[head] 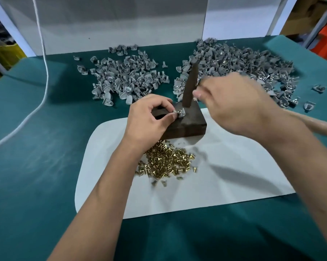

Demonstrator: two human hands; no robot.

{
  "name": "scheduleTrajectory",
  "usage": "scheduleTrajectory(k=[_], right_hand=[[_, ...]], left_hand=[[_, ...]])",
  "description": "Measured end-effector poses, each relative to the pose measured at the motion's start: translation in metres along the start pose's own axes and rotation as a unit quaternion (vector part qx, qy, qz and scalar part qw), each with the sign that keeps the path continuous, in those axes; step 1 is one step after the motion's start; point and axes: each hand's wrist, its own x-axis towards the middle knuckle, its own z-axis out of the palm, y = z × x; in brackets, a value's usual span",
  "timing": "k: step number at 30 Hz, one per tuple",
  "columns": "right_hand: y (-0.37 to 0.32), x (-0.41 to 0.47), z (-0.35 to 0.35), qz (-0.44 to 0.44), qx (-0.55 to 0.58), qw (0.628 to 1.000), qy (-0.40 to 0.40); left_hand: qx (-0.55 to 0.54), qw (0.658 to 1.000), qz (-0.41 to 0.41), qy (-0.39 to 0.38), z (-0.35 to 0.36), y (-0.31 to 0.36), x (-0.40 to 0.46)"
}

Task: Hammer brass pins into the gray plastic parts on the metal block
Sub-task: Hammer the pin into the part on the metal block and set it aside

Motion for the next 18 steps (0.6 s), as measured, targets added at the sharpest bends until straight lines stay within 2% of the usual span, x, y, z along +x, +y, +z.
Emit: scheduleTrajectory(k=[2,3,5,7,8,11,12,15,17,18], right_hand=[[-0.001,-0.002,0.000,0.002,0.048,0.996,0.074],[-0.004,-0.003,0.002,0.006,0.044,0.997,0.066],[-0.009,-0.008,0.012,0.020,-0.002,1.000,-0.020],[-0.006,-0.008,0.010,0.009,-0.029,0.999,-0.041],[-0.004,-0.006,0.005,0.003,-0.028,0.999,-0.028],[-0.004,-0.006,0.001,0.001,0.041,0.996,0.083],[-0.008,-0.006,0.003,0.003,0.048,0.996,0.075],[-0.013,-0.008,0.011,0.022,-0.013,0.999,-0.046],[-0.007,-0.004,0.003,0.013,-0.025,0.999,-0.040],[-0.005,-0.003,-0.001,0.007,-0.016,1.000,-0.005]], left_hand=[[-0.001,1.000,-0.002,0.002,0.000,0.001,0.000],[0.000,1.000,0.000,0.002,0.000,0.001,0.000],[-0.002,1.000,-0.001,-0.001,0.000,0.001,-0.001],[-0.002,1.000,-0.004,-0.005,0.000,0.002,-0.001],[-0.001,1.000,-0.006,-0.003,-0.001,0.002,-0.001],[-0.002,1.000,-0.011,-0.002,-0.001,0.002,0.000],[-0.002,1.000,-0.009,0.000,0.000,0.001,0.000],[-0.008,1.000,-0.006,-0.004,0.000,0.002,-0.001],[-0.007,1.000,-0.008,-0.006,-0.001,0.002,-0.002],[-0.004,1.000,-0.010,-0.006,-0.002,0.002,-0.001]])
